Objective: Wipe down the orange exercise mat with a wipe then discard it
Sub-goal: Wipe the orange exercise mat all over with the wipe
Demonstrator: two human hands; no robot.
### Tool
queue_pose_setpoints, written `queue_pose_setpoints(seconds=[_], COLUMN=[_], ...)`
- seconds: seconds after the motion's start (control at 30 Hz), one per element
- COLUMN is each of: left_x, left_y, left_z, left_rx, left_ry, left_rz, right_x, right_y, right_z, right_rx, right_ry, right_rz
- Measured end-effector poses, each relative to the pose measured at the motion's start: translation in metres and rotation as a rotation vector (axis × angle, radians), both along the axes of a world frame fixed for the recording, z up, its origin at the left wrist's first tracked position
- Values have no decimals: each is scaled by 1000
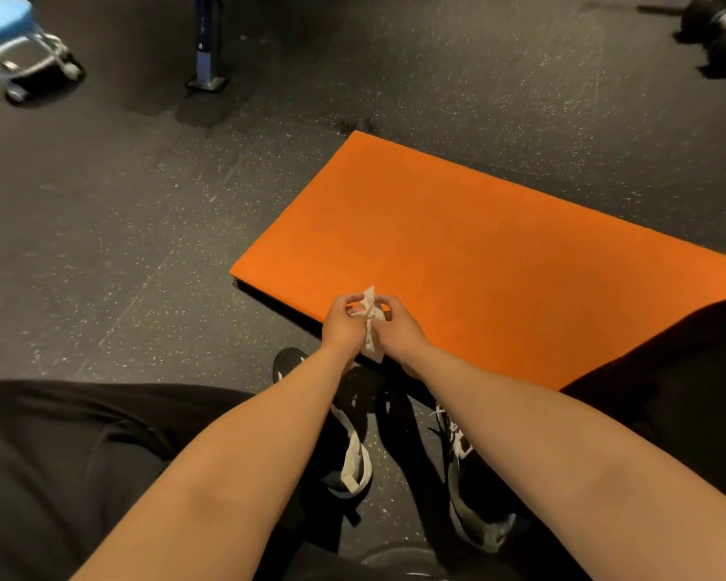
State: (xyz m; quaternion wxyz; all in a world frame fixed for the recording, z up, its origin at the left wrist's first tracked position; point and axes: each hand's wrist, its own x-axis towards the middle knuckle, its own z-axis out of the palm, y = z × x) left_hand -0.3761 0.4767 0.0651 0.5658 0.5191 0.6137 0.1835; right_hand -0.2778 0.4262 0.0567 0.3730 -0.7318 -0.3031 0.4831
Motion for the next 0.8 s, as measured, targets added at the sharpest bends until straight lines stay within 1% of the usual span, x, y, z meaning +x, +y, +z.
queue_pose_setpoints(seconds=[0.07,0.17,0.27,0.3,0.4,0.47,0.6,0.67,0.73,0.77,0.8], left_x=[-2,-3,-3,-4,-14,-21,-26,-28,-33,-35,-37], left_y=[-1,-4,-7,-7,-2,4,17,23,29,34,38], left_z=[0,-2,-7,-10,-17,-25,-41,-49,-57,-64,-70], left_rx=[19,30,12,1,-26,-51,-57,-31,-24,-30,-35], left_ry=[8,25,59,72,110,135,145,149,162,171,184], left_rz=[10,83,135,126,76,78,54,33,-5,-13,-14], right_x=[-1,-1,-3,-4,-8,-9,-7,-11,-13,-11,-11], right_y=[0,4,9,12,22,28,38,42,54,58,63], right_z=[1,1,-1,-4,-9,-12,-36,-44,-56,-60,-62], right_rx=[11,24,-5,-17,-6,-10,-87,-74,-45,-34,-53], right_ry=[15,27,20,3,-104,-127,-133,-74,-229,-289,-305], right_rz=[7,-58,-125,-101,154,220,181,42,-25,-9,-6])
